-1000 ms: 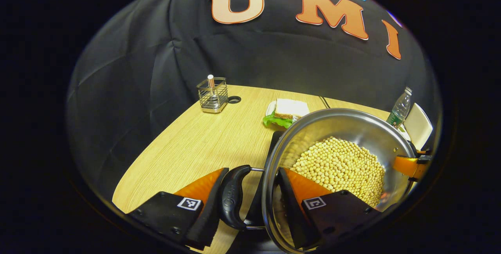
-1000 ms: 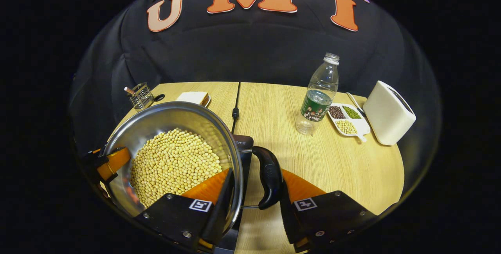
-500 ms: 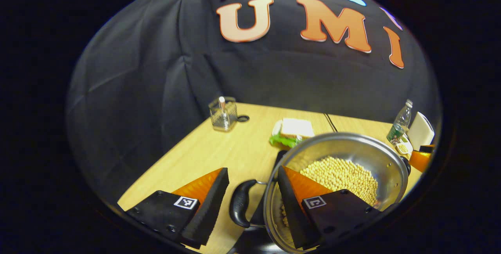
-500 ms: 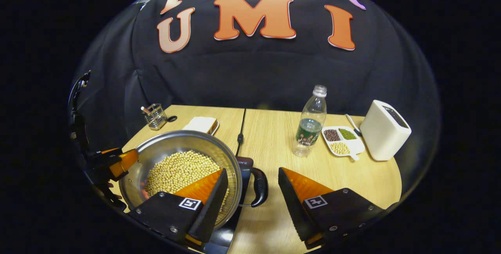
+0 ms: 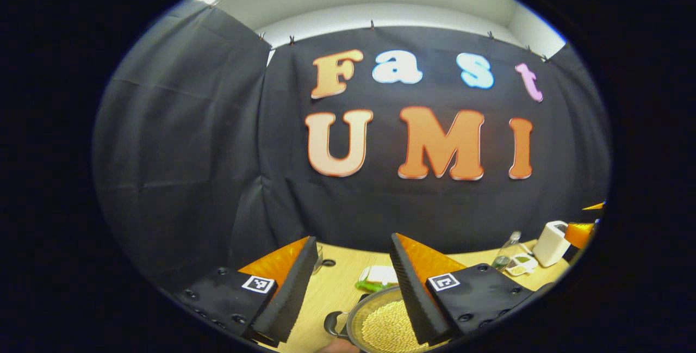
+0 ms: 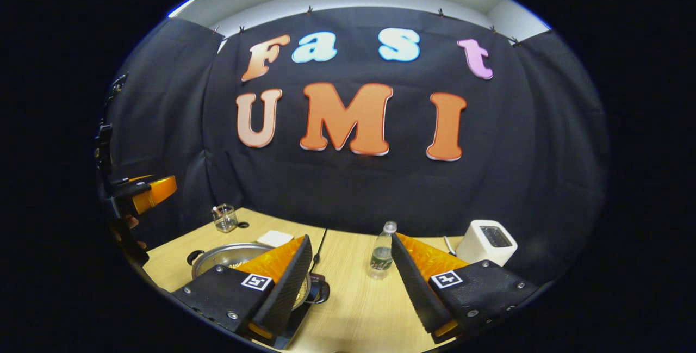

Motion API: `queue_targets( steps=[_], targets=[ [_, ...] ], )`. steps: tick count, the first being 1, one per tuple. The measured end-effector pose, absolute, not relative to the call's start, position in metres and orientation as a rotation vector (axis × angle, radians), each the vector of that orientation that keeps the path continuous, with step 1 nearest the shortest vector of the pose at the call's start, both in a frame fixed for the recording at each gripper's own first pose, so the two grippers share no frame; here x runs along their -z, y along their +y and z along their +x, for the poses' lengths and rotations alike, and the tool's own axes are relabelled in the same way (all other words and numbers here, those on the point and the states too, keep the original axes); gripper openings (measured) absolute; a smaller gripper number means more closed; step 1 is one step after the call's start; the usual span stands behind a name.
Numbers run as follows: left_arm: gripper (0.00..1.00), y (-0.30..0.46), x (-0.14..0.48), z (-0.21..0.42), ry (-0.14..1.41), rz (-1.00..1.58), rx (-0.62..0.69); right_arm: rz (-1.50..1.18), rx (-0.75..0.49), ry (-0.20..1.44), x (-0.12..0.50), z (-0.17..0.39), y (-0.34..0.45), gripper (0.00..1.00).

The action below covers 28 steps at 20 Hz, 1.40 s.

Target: First push the handle of the pot to place it horizontally, then grasp the pot with both hands and set it on the induction cooktop.

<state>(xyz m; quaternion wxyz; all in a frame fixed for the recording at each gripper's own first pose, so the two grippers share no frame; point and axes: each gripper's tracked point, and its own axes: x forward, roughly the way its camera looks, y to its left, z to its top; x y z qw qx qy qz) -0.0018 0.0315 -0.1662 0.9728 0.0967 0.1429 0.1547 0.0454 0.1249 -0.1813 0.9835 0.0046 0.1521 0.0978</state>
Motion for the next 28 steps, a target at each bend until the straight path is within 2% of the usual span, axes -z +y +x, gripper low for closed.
queue_targets(
  steps=[1,2,3,5,6,7,10,11,12,13,14,16,28],
  targets=[
    [0.83,0.021,0.144,-0.003,0.258,0.187,-0.291,0.005,-0.189,0.271,0.167,0.041,0.115,0.92],
    [0.92,0.012,0.128,-0.002,0.232,0.177,-0.272,-0.002,-0.191,0.241,0.152,0.036,0.107,0.96],
    [0.92,0.004,0.111,-0.005,0.210,0.170,-0.266,-0.005,-0.199,0.218,0.135,0.031,0.099,0.93],
    [0.92,-0.014,0.081,-0.010,0.161,0.154,-0.246,0.002,-0.204,0.184,0.109,0.020,0.080,0.94],
    [0.92,-0.023,0.065,-0.014,0.141,0.147,-0.227,0.004,-0.195,0.160,0.096,0.016,0.069,0.97],
    [0.92,-0.032,0.049,-0.016,0.122,0.143,-0.209,0.000,-0.180,0.133,0.081,0.014,0.057,0.94],
    [0.93,-0.055,0.014,-0.030,0.092,0.122,-0.160,-0.026,-0.133,0.061,0.048,0.002,0.021,0.94],
    [0.94,-0.058,0.007,-0.034,0.085,0.115,-0.155,-0.031,-0.120,0.046,0.038,-0.004,0.011,0.98],
    [0.94,-0.060,-0.001,-0.041,0.074,0.111,-0.152,-0.034,-0.113,0.040,0.034,-0.007,0.004,0.95],
    [0.94,-0.062,-0.008,-0.045,0.058,0.110,-0.150,-0.030,-0.103,0.036,0.030,-0.012,-0.002,0.97],
    [0.89,-0.063,-0.016,-0.046,0.036,0.110,-0.154,-0.023,-0.102,0.035,0.027,-0.014,-0.003,0.97],
    [0.91,-0.064,-0.029,-0.051,-0.002,0.110,-0.166,-0.027,-0.138,0.030,0.029,-0.015,0.002,0.95],
    [0.93,-0.065,-0.006,-0.046,0.021,0.083,-0.204,0.021,-0.185,-0.015,0.036,-0.005,0.003,0.97]
  ],
)
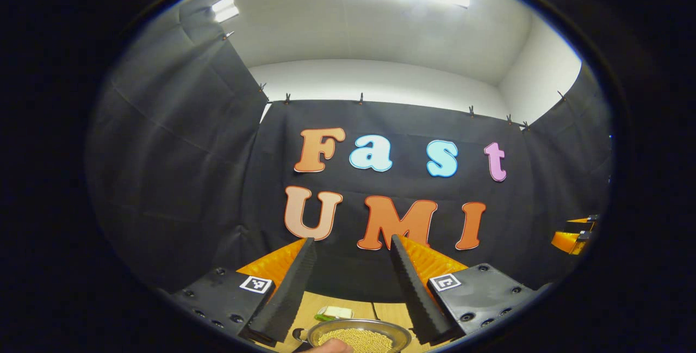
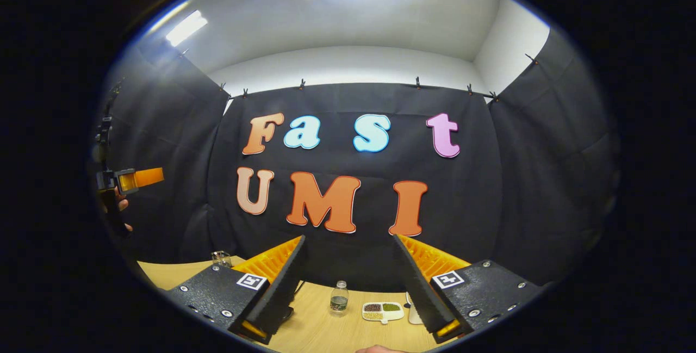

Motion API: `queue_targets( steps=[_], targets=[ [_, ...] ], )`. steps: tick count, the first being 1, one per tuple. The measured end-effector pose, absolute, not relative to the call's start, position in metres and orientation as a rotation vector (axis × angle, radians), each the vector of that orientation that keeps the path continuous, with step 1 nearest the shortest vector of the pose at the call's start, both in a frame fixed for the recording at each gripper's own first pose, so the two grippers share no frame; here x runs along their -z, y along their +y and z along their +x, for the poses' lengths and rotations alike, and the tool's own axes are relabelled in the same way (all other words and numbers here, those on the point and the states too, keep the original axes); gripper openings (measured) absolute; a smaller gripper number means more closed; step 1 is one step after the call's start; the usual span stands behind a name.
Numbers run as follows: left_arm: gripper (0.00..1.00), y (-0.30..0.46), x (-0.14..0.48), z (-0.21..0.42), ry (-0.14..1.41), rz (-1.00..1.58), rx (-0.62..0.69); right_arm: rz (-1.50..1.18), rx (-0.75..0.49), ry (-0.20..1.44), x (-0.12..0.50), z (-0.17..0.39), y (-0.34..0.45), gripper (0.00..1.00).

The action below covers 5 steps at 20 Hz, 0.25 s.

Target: First push the handle of the pot to place it horizontally, then grasp the pot with both hands and set it on the induction cooktop.

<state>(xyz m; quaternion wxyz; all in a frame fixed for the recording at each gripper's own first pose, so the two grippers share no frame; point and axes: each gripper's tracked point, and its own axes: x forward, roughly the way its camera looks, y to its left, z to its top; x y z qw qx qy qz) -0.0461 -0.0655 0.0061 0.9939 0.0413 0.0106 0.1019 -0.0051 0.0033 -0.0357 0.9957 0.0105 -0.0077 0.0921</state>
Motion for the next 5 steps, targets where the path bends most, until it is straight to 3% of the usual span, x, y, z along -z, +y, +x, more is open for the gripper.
queue_targets(
  steps=[1,2,3,5],
  targets=[
    [0.93,-0.0652,-0.0036,-0.0459,0.026,0.066,-0.209,0.016,-0.187,-0.013,0.0371,-0.0063,0.0030,0.97],
    [0.87,-0.0684,-0.0009,-0.0445,0.033,0.058,-0.204,0.009,-0.194,-0.005,0.0404,-0.0058,0.0045,0.95],
    [0.92,-0.0694,-0.0009,-0.0442,0.036,0.063,-0.202,0.001,-0.196,0.003,0.0439,-0.0067,0.0029,0.95],
    [0.89,-0.0677,-0.0061,-0.0436,0.023,0.078,-0.206,0.004,-0.177,0.010,0.0440,-0.0032,-0.0052,0.95]
  ],
)
